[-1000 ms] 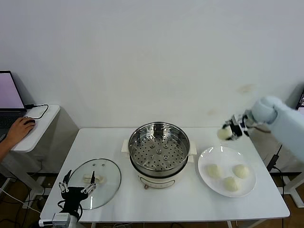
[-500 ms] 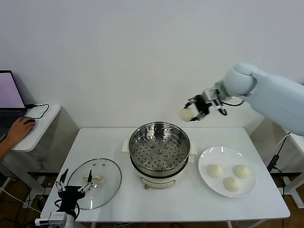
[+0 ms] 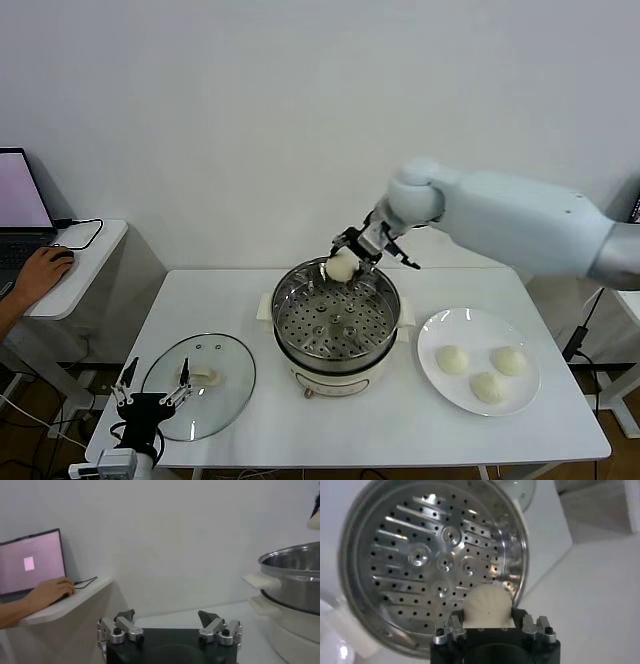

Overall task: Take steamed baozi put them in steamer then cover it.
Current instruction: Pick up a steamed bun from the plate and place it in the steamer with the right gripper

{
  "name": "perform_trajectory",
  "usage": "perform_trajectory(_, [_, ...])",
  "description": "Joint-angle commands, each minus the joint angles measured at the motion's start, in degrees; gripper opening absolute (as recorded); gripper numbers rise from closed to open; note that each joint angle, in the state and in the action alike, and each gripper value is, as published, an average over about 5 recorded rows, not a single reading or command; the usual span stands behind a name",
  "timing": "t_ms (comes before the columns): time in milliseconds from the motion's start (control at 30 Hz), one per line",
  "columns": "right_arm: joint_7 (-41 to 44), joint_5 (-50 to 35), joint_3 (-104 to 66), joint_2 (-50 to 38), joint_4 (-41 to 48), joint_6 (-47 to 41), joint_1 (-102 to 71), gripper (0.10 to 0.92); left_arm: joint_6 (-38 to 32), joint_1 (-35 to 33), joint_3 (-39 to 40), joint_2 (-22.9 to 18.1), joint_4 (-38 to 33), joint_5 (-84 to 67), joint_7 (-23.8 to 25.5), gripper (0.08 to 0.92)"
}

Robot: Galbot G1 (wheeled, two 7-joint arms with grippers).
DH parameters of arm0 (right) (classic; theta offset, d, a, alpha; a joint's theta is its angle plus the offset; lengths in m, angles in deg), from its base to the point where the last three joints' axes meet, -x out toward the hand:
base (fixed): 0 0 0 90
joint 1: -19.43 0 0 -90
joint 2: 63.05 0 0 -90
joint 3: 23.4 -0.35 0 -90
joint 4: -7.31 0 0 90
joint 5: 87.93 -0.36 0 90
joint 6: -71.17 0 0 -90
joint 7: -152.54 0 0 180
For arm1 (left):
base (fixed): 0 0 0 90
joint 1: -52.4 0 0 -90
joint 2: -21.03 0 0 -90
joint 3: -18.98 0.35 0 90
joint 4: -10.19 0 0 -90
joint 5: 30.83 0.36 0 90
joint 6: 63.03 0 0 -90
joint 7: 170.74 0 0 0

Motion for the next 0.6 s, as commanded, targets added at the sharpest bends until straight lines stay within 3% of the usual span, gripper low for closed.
perform_trajectory(33, [-2.6, 10.9, 1.2, 5.5, 6.3, 8.6, -4.0, 0.602, 0.0, 0.0, -0.1, -0.2, -0.1, 0.0, 0.0, 0.823])
perform_trajectory(600, [-5.2, 19.2, -1.6, 7.1, 12.5, 13.4, -8.3, 0.605, -0.2, -0.2, -0.1, -0.2, -0.7, 0.1, -0.3, 0.823])
